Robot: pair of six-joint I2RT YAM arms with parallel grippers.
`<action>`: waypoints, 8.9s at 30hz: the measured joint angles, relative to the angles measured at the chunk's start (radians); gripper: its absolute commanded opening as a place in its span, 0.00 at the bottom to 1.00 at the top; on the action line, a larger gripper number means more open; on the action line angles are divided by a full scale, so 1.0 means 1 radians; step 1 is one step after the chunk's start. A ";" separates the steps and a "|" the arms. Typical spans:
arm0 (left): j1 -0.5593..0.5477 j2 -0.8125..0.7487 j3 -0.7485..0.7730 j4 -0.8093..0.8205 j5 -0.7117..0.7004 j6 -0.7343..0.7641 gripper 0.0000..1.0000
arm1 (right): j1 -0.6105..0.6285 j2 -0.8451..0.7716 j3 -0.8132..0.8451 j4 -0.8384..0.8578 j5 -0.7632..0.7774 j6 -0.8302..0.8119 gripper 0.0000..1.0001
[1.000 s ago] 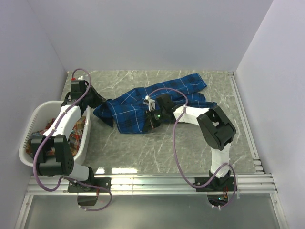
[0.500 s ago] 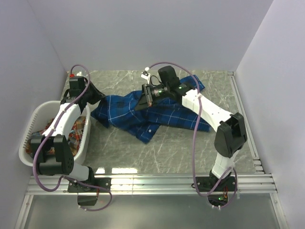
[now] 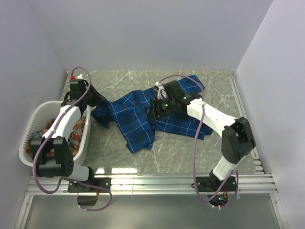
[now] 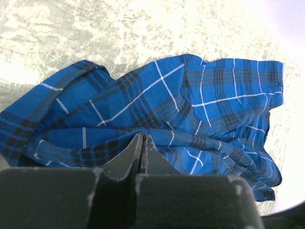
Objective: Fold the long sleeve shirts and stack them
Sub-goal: Flatten the shirt out
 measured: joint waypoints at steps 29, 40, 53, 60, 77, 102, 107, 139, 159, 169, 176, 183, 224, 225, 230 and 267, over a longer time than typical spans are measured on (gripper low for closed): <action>0.000 0.000 -0.013 -0.003 -0.017 0.000 0.00 | 0.472 0.156 -0.034 -0.232 0.426 -0.502 0.49; 0.000 0.000 -0.013 -0.003 -0.018 -0.001 0.01 | 0.498 0.202 -0.034 -0.181 0.558 -0.511 0.46; 0.000 0.000 -0.013 -0.003 -0.018 0.000 0.01 | 0.505 0.203 -0.034 -0.168 0.599 -0.521 0.00; 0.000 0.000 -0.013 -0.003 -0.030 0.000 0.01 | 0.506 -0.021 0.140 -0.401 0.576 -0.532 0.00; 0.000 -0.167 -0.083 -0.009 -0.043 0.001 0.00 | 0.506 -0.324 0.306 -0.673 0.212 -0.536 0.53; 0.000 -0.605 -0.365 -0.407 -0.010 -0.023 0.01 | -0.290 0.011 0.011 -0.104 0.504 0.128 0.59; 0.000 -0.592 -0.364 -0.465 -0.008 -0.012 0.01 | -0.298 0.237 0.084 -0.048 0.467 0.170 0.59; -0.116 -0.468 -0.342 -0.649 0.382 0.209 0.12 | -0.595 0.516 0.464 -0.031 0.335 0.370 0.67; -0.162 -0.700 -0.166 -0.490 0.372 0.235 0.69 | -0.385 0.045 -0.131 -0.115 0.618 0.283 0.79; -0.189 -0.311 -0.180 -0.192 0.136 0.106 0.68 | -0.387 -0.060 -0.172 -0.145 0.678 0.328 0.72; -0.272 -0.022 -0.106 -0.097 0.023 0.040 0.68 | -0.387 -0.105 -0.332 -0.145 0.657 0.332 0.69; -0.292 0.108 -0.034 -0.020 -0.053 0.000 0.68 | -0.387 -0.133 -0.452 -0.150 0.628 0.335 0.69; -0.208 0.547 0.161 0.162 -0.185 -0.207 0.26 | -0.397 -0.088 -0.370 -0.055 0.459 0.278 0.66; -0.200 0.551 0.161 0.172 -0.184 -0.216 0.26 | -0.396 -0.084 -0.373 -0.054 0.449 0.267 0.66; -0.172 0.568 0.164 0.214 -0.182 -0.250 0.26 | -0.375 -0.079 -0.393 -0.084 0.416 0.208 0.67; -0.137 0.587 0.168 0.262 -0.174 -0.293 0.26 | 0.056 0.091 -0.201 -0.194 0.461 -0.086 0.67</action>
